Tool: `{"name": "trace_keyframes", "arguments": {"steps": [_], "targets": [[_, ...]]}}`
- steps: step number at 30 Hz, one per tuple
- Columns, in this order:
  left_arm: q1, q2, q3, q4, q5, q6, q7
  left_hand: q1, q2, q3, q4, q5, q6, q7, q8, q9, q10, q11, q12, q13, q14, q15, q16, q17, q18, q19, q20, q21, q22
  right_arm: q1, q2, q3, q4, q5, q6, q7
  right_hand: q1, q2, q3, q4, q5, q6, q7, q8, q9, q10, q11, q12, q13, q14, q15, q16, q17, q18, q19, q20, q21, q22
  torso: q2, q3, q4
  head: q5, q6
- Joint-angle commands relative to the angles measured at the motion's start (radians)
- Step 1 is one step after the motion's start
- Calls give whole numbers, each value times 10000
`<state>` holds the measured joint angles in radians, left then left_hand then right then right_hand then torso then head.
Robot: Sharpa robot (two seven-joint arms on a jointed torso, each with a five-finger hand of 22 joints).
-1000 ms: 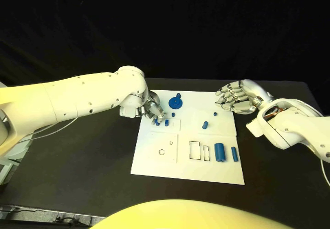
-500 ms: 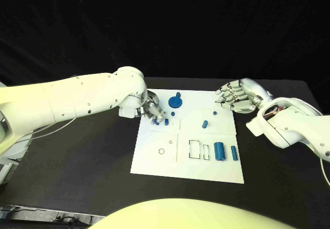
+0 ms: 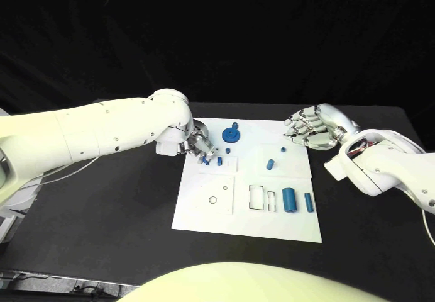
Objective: Assemble the parts on the task board
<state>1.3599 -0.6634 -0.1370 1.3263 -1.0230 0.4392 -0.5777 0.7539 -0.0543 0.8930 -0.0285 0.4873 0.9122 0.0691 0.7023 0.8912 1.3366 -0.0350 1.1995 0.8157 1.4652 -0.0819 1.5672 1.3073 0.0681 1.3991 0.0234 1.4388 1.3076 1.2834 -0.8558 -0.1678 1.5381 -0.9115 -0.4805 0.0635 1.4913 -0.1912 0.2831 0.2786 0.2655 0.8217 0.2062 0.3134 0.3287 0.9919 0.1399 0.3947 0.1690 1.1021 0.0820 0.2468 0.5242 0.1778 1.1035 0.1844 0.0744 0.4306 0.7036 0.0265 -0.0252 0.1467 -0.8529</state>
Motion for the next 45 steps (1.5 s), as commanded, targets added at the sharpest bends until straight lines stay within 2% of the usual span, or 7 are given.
{"name": "trace_keyframes", "arguments": {"steps": [1,14,17,24,45], "targets": [[-27,-14,-22,-1,-205,-81,-9,57,119,2050,-2093,63,417,-369,18,22,-17,-58,-51,-16,1056,-73,36,2635,-97,61,-2,35,732,-8,2,1,6,-49,96,127,9,-115,66,9,45,-47,34,34,-14,-4,27,-37,-9,39,63,-52,-16,18,8,64,-38,-16,0,2,-4,-3,-3],[-35,-25,-19,130,-182,19,-6,63,127,2036,-2091,62,416,-368,11,29,-11,-59,-45,1,1056,-74,36,2635,-100,70,-2,42,742,-11,2,1,3,-49,117,124,1,-126,80,12,53,-46,36,36,-16,-3,30,-37,-24,37,67,-64,-19,18,3,67,-40,-27,8,7,-16,-9,-31],[-35,-32,-19,149,-177,61,-12,63,127,2036,-2091,62,416,-368,11,29,-11,-59,-45,1,1056,-74,36,2635,-100,70,-2,42,742,-11,-1,1,4,-49,120,121,1,-126,80,12,53,-46,36,36,-16,-3,30,-37,-24,37,67,-64,-19,18,3,67,-40,-27,2,12,-2,-14,-44],[-35,-55,-20,176,-126,157,-25,68,133,2029,-2091,66,416,-369,5,34,-7,-60,-40,15,1056,-75,36,2635,-102,74,-3,45,747,-11,-2,1,3,-49,130,116,1,-126,80,12,53,-46,36,36,-16,-3,30,-37,-24,37,67,-64,-19,18,3,67,-40,-27,-6,5,-4,-7,-49],[-43,-39,-20,159,-33,78,-56,75,140,2017,-2092,69,417,-369,-4,42,-5,-61,-43,15,1056,-76,36,2635,-103,80,-4,49,753,-12,7,1,7,-59,161,110,-2,-136,95,12,59,-46,38,38,-17,-1,31,-37,-38,38,69,-75,-22,18,-1,69,-40,-37,-1,9,-7,-16,-72]]}}
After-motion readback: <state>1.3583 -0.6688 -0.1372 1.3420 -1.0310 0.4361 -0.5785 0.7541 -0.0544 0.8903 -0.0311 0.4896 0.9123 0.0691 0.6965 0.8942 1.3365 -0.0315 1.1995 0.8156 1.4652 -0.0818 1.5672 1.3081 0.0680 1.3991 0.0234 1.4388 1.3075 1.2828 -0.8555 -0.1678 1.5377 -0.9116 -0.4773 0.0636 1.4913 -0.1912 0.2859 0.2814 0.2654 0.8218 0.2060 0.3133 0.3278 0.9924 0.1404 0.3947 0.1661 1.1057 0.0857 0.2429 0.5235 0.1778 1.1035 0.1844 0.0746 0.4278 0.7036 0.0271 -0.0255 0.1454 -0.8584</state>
